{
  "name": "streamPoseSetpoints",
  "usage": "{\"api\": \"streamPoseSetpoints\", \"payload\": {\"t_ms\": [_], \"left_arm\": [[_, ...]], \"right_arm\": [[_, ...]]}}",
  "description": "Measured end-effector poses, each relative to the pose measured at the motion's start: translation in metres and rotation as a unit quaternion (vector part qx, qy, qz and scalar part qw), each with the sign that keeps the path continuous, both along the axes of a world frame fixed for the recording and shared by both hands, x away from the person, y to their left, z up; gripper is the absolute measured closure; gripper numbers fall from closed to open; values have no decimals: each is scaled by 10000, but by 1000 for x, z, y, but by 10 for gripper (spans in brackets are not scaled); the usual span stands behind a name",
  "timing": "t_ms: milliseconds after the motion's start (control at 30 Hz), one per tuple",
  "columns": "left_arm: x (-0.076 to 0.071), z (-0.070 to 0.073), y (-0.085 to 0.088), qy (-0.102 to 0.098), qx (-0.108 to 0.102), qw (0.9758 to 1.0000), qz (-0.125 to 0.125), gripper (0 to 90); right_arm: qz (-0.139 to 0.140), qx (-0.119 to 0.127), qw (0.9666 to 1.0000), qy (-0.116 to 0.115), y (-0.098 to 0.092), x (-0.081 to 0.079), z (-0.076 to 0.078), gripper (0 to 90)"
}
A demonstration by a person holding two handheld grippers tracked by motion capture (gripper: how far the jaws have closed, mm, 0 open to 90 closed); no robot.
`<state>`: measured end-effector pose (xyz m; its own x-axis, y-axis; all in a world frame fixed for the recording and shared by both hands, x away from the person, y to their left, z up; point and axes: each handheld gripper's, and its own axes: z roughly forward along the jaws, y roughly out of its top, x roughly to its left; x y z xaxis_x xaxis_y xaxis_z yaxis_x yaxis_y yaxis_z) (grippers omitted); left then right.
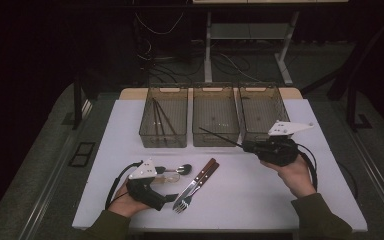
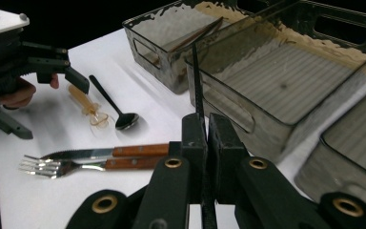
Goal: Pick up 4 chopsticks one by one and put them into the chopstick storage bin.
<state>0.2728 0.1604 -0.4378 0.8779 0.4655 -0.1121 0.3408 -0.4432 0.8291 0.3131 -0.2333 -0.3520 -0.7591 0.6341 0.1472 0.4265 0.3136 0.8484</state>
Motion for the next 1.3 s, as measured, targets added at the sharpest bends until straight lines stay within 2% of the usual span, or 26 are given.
{"api": "streamPoseSetpoints", "payload": {"t_ms": [200, 267, 500, 667, 1033, 1100, 1233, 1300], "left_arm": [[0, 0, 0, -11, 15, 10000, -17, 0], [0, 1, 0, -16, 0, 10000, -6, 0], [-1, 1, 0, 8, -26, 10000, -29, 0], [0, 1, 1, 11, -51, 10000, -35, 0], [0, 2, 2, 7, -91, 9999, -71, 0], [1, 2, 2, -39, -95, 9999, -90, 0], [0, 2, 2, -9, -150, 9999, -81, 0], [1, 3, 3, -4, -94, 9999, -109, 0]], "right_arm": [[-35, -26, 10000, -45, 19, 14, 1, 861], [-108, 39, 9999, -22, 26, 20, 3, 861], [-209, -103, 9997, -80, 58, 44, 9, 861], [-345, -92, 9993, -104, 78, 63, 14, 861], [-549, -173, 9983, -5, 118, 97, 16, 861], [-581, -221, 9981, 14, 124, 103, 16, 861], [-615, -290, 9977, 74, 139, 115, 13, 860], [-643, -365, 9972, 113, 148, 121, 11, 861]]}}
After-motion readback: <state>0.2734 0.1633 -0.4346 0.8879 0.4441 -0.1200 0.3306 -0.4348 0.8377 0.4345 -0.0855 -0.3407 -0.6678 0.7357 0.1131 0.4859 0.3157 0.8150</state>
